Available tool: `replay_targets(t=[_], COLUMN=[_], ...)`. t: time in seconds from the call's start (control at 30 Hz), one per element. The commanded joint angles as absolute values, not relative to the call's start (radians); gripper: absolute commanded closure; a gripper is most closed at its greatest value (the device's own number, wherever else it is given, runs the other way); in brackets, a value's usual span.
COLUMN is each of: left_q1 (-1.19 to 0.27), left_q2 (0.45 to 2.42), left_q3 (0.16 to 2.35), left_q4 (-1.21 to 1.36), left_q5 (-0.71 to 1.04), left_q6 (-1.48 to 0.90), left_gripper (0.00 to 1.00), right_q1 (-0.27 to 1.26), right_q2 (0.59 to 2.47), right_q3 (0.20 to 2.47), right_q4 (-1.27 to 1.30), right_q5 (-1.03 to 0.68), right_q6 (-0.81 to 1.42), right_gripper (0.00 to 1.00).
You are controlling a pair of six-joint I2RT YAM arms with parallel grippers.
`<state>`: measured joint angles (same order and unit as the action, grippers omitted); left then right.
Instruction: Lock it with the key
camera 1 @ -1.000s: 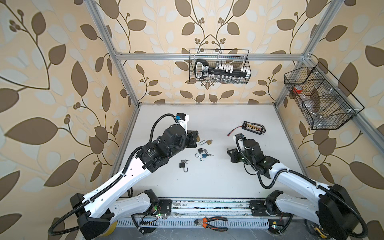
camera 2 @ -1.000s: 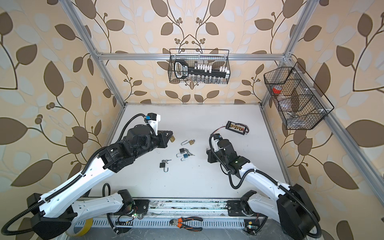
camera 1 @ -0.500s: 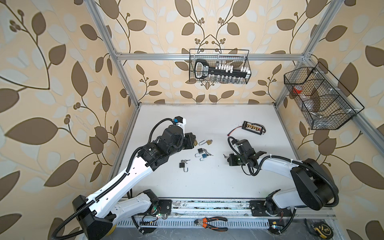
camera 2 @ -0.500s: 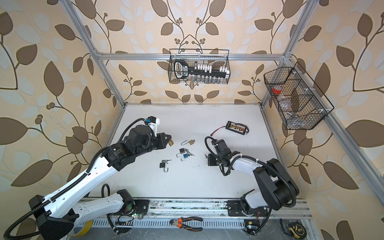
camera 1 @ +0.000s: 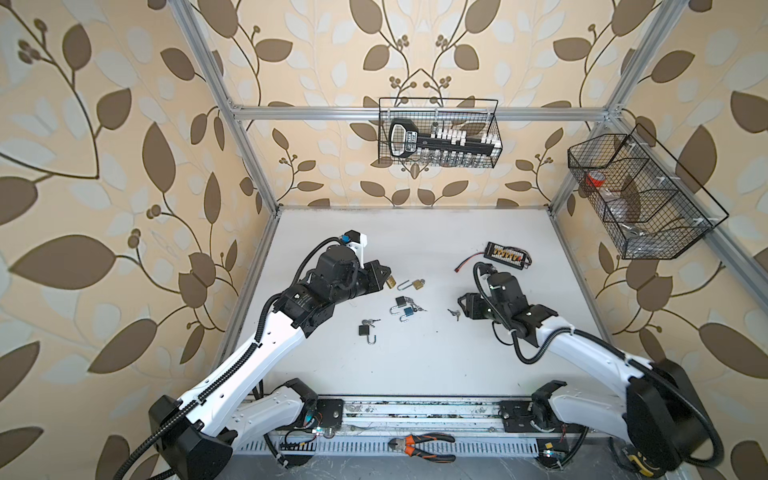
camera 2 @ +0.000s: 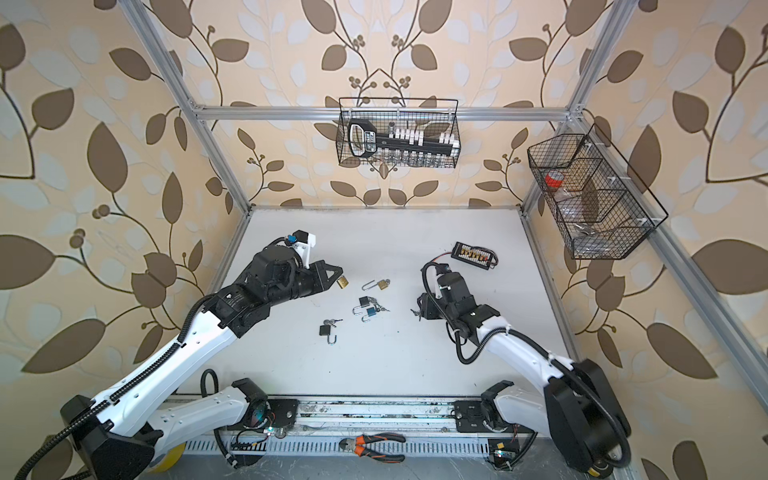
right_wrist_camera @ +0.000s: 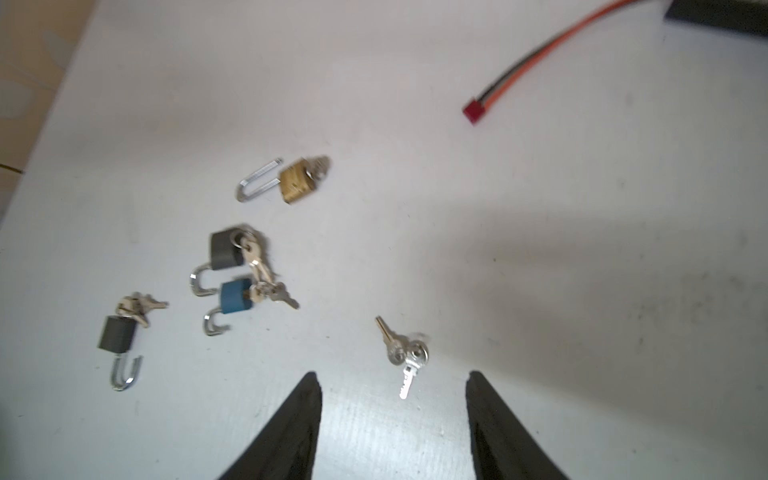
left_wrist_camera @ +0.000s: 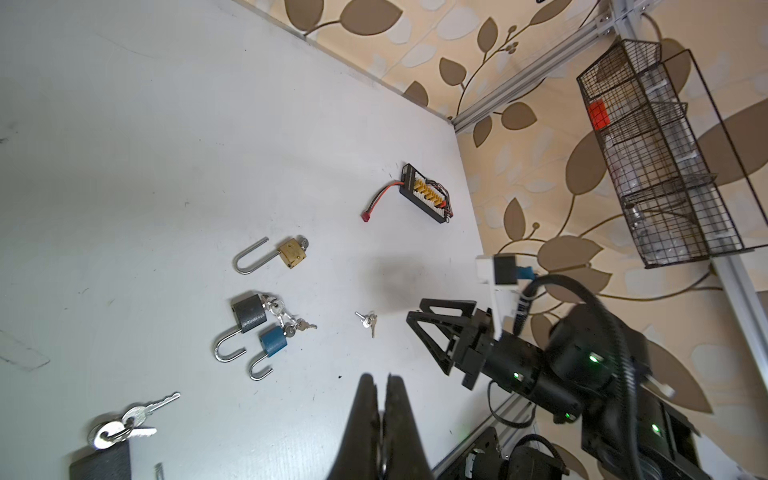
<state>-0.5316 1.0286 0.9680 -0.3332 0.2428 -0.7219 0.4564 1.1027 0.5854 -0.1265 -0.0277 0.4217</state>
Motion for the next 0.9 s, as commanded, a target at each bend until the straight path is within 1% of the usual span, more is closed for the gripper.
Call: replay_targets(t=[0.0,0.1,0.23,0.37,0.47,0.6,0.87], left_q1=[-0.517,-0.522,-0.578,-0.645,-0.684,-0.716,-0.723], left_q2=[1.050,1.094,1.124,1.156,1.171,1.186,1.198], left_q3=[0.942,0.958,0.985,1.015,1.024,1.026,1.037], left_q4=[-0.137,-0.102,-0.113,-0.130,-0.125,-0.120,-0.126], left_q5=[0.450,0.528,0.500,0.470,0.455,0.437,0.431], left_q6=[-0.777,-0.762,-0.726,-0.696,-0.689,-0.685,-0.681], left_gripper=[1.00,1.00,1.00,1.00,1.00,1.00,1.00], right_q1=[0.507,0.586,0.688,0.752,0.755,0.757,0.781], right_q2=[0.992,0.934,0.912,0.946,0.986,1.036,1.088], right_q3=[0.589,0.632,0.703,0.779,0.825,0.873,0.902], right_q4=[-0.117,-0.126,-0.144,-0.177,-0.198,-0.210,-0.217], right_q5=[-0.075,-0.104,-0.084,-0.077,-0.105,-0.141,-0.172], right_q6=[0.309,0.262,0.233,0.210,0.219,0.250,0.250], right_gripper=[0.37,0.30,0.22,0.20,0.21,0.24,0.30])
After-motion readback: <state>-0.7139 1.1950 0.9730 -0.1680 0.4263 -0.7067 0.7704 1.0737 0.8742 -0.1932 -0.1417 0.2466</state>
